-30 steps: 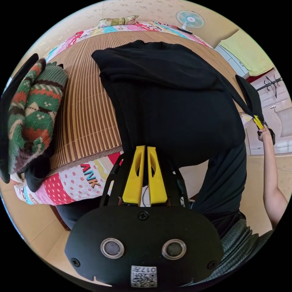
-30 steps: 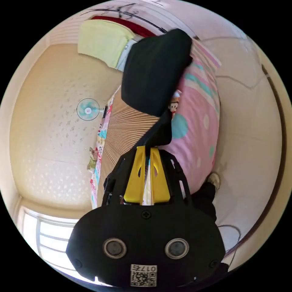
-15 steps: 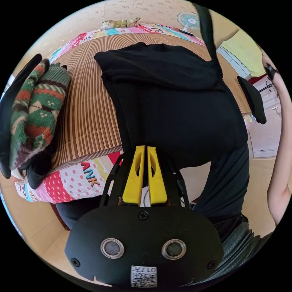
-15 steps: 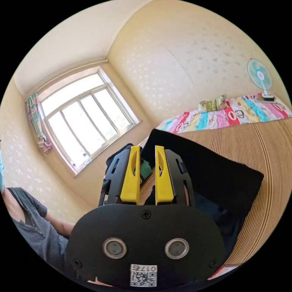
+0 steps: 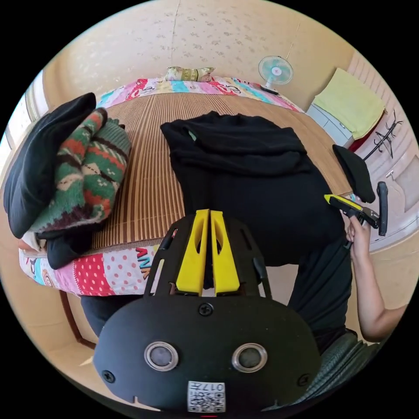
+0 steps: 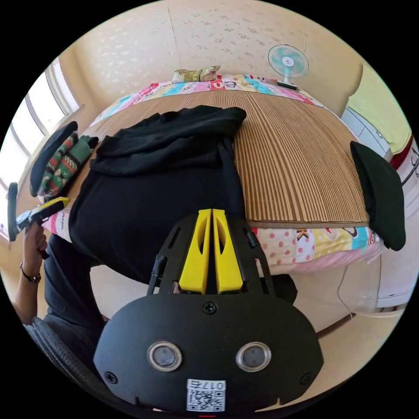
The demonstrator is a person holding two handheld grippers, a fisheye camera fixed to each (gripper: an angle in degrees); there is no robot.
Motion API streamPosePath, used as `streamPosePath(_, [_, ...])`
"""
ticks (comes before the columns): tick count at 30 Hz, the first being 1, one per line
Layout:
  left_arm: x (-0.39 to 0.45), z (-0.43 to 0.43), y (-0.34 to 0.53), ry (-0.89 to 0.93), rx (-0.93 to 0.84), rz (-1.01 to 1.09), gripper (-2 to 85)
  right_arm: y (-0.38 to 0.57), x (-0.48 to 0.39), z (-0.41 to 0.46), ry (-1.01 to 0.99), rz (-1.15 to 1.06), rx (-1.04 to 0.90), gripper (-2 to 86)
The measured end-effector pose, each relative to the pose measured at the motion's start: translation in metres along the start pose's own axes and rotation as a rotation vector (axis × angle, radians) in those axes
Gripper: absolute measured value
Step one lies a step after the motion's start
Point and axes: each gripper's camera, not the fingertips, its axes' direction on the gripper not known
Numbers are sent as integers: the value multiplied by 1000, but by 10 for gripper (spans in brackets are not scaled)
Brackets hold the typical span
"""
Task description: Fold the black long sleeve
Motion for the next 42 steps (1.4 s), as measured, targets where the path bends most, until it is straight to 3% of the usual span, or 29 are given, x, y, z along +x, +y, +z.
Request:
streamPosePath(2, [16, 44, -39, -49, -150, 26, -10, -10, -18, 24, 31, -63, -65, 6])
streamPosePath(9, [76, 59, -168, -218, -147, 138, -10, -67, -71, 66, 160, -122, -65, 3])
streamPosePath(14, [89, 56, -243, -312, -61, 120, -9, -102, -58, 90, 7, -3, 19, 4])
streamPosePath(19, [51, -19, -223, -20, 36, -37, -3, -82, -37, 84, -133, 49, 123, 3])
streamPosePath(22, [41, -91, -141, 142, 218, -6, 30, -83, -36, 85, -142, 49, 122, 3])
streamPosePath(24, [39, -137, -75, 271, 300, 30, 101, -84, -34, 85, -150, 51, 126, 4])
streamPosePath(32, [41, -164, -42, 341, -51, -110, 145, -96, -21, 78, -169, 66, 67, 5])
streamPosePath(34, [38, -174, -51, 363, -63, -140, 126, -94, -24, 66, -137, 48, 30, 6])
streamPosePath(35, [34, -183, -59, 381, -62, -155, 76, -88, -26, 55, -121, 26, 18, 7])
streamPosePath(40, [20, -199, -89, 601, -148, -103, 28, -42, 11, 2, -63, 142, -22, 23])
streamPosePath(42, [0, -218, -97, 838, -102, -103, 26, -19, 37, -20, -101, 168, -4, 43])
